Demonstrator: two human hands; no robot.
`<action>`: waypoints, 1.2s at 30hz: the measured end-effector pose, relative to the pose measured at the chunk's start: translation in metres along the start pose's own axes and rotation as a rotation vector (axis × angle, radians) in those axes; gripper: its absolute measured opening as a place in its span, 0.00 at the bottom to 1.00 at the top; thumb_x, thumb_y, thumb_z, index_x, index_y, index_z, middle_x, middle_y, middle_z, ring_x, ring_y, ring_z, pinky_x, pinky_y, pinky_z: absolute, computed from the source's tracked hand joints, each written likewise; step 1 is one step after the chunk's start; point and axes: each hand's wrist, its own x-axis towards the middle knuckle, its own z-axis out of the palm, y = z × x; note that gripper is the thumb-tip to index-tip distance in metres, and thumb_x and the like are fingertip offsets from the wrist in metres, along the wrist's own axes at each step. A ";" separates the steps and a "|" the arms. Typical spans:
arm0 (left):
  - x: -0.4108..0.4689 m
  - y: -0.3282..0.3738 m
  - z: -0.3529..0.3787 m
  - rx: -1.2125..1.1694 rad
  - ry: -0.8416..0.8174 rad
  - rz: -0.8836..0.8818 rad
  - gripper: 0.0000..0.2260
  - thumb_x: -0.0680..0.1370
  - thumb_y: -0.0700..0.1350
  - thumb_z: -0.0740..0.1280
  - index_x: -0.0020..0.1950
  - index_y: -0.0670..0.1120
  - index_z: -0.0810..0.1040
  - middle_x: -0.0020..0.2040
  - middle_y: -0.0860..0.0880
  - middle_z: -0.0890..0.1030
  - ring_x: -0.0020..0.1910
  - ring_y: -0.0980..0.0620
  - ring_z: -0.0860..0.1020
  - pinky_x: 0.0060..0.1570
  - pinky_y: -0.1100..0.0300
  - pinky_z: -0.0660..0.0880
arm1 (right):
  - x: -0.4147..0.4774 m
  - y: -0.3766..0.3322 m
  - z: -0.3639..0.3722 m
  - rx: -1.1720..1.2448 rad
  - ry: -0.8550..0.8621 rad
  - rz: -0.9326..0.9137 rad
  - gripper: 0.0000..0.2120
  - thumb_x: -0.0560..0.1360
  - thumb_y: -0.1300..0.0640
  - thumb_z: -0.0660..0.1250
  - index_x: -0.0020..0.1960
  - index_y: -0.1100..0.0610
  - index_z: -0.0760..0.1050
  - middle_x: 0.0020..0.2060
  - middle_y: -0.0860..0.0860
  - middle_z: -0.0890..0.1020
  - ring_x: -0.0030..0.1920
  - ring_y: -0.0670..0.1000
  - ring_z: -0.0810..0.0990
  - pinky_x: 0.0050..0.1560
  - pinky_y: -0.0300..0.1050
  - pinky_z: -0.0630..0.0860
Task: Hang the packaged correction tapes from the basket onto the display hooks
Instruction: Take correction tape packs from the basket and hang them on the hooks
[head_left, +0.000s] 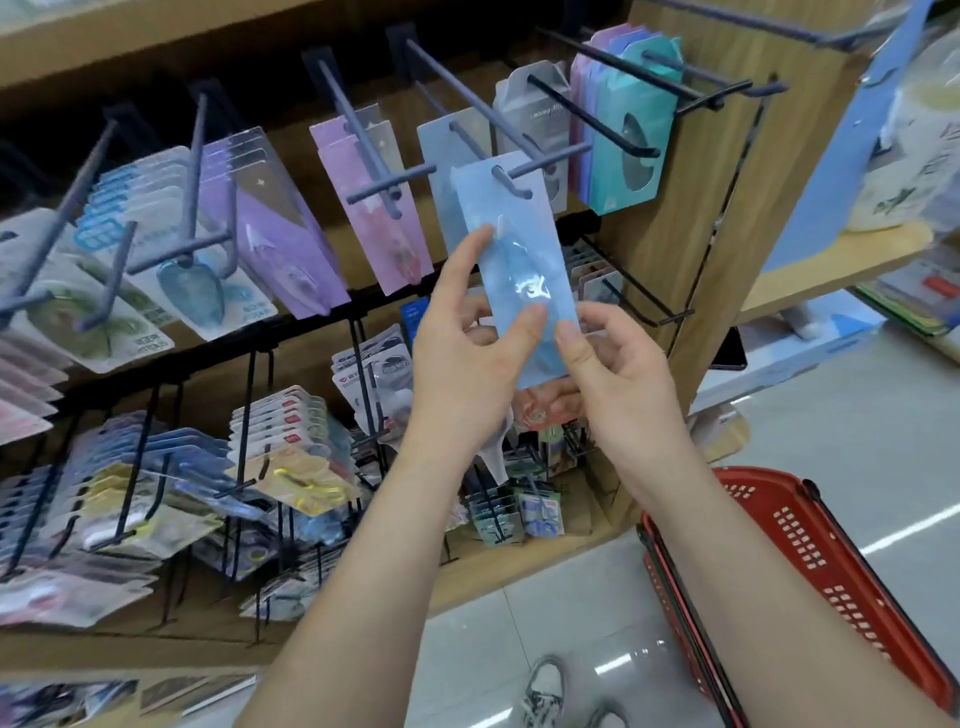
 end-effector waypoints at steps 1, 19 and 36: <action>0.004 -0.001 -0.002 0.032 0.016 0.002 0.26 0.77 0.39 0.71 0.68 0.62 0.68 0.49 0.48 0.84 0.41 0.49 0.84 0.40 0.57 0.82 | 0.001 0.000 0.001 -0.023 -0.025 -0.014 0.07 0.81 0.55 0.65 0.57 0.45 0.76 0.44 0.62 0.82 0.34 0.54 0.82 0.38 0.57 0.78; 0.046 -0.053 -0.012 0.451 0.185 0.165 0.25 0.78 0.42 0.66 0.74 0.54 0.66 0.67 0.49 0.71 0.65 0.52 0.71 0.64 0.50 0.72 | 0.003 0.017 -0.042 -0.320 0.118 0.035 0.13 0.80 0.62 0.64 0.54 0.44 0.78 0.45 0.54 0.83 0.40 0.46 0.84 0.40 0.40 0.78; -0.100 -0.179 0.207 0.754 -0.944 0.029 0.09 0.75 0.37 0.67 0.50 0.47 0.86 0.46 0.48 0.85 0.47 0.48 0.81 0.50 0.58 0.73 | -0.124 0.128 -0.311 -0.840 0.205 0.678 0.10 0.78 0.58 0.66 0.59 0.53 0.80 0.49 0.52 0.85 0.50 0.54 0.82 0.52 0.46 0.75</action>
